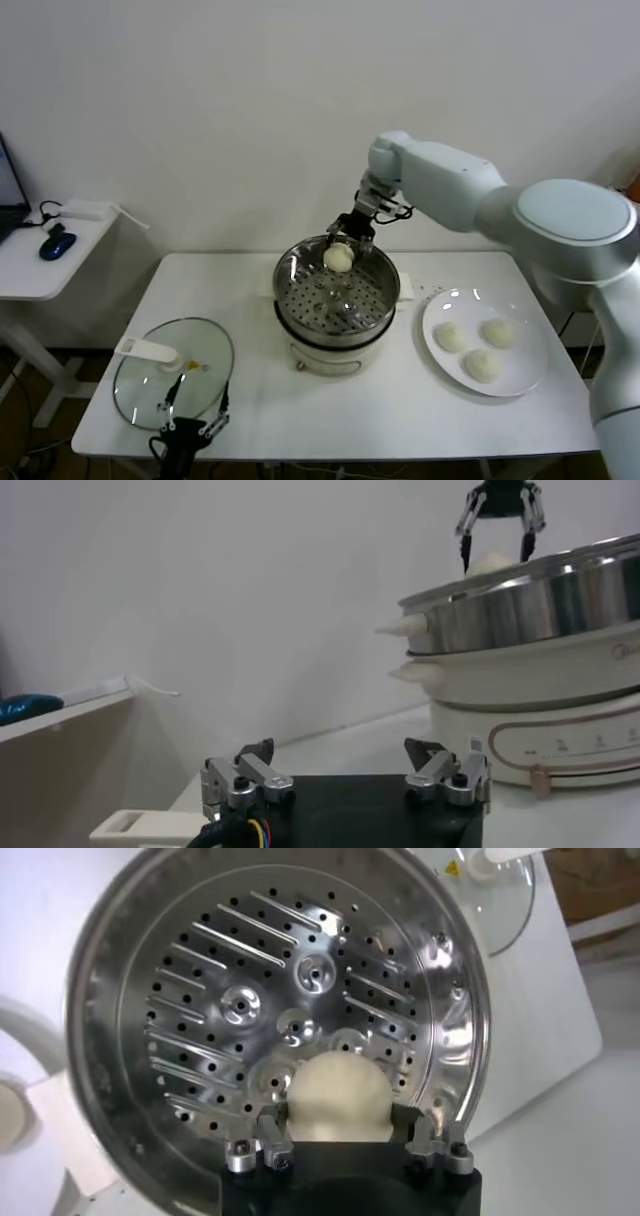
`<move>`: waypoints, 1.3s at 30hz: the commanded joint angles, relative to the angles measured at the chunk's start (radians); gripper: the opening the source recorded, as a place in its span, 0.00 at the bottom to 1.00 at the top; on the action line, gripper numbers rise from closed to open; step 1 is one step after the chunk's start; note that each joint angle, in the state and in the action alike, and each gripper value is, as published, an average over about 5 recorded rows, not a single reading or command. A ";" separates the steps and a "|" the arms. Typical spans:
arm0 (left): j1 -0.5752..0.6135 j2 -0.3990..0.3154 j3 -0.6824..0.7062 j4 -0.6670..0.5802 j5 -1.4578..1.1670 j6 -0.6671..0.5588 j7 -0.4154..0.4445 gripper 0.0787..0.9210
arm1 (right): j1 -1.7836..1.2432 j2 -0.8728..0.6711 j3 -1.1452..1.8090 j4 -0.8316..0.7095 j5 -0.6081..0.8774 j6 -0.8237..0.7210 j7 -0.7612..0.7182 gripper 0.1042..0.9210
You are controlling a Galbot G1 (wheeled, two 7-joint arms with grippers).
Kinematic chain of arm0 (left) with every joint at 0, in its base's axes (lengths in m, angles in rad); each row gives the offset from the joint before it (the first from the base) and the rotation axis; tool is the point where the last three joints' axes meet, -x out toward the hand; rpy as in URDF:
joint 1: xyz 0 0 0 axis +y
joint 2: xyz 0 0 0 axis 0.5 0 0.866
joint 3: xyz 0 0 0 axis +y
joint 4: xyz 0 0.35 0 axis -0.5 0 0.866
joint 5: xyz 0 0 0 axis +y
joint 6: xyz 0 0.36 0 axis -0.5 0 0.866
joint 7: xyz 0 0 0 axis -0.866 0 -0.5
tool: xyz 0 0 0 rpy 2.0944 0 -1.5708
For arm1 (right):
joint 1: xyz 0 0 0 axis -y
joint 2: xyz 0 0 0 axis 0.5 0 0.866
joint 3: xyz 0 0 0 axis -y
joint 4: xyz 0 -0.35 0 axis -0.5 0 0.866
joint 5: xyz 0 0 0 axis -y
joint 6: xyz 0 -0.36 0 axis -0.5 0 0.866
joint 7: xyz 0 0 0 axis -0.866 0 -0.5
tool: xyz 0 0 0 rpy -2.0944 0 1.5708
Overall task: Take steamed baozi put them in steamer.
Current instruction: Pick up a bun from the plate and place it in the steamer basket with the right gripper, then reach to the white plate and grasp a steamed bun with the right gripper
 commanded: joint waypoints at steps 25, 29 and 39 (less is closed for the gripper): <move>-0.003 0.000 -0.001 0.003 0.002 -0.003 0.001 0.88 | 0.031 -0.045 -0.061 0.024 0.160 0.022 -0.014 0.88; 0.006 0.002 -0.002 0.001 0.002 -0.006 0.001 0.88 | 0.223 -0.189 -0.313 0.265 0.420 -0.103 -0.093 0.88; 0.007 0.003 0.007 0.005 0.000 0.000 0.002 0.88 | 0.417 -0.499 -0.534 0.640 0.561 -0.597 0.176 0.88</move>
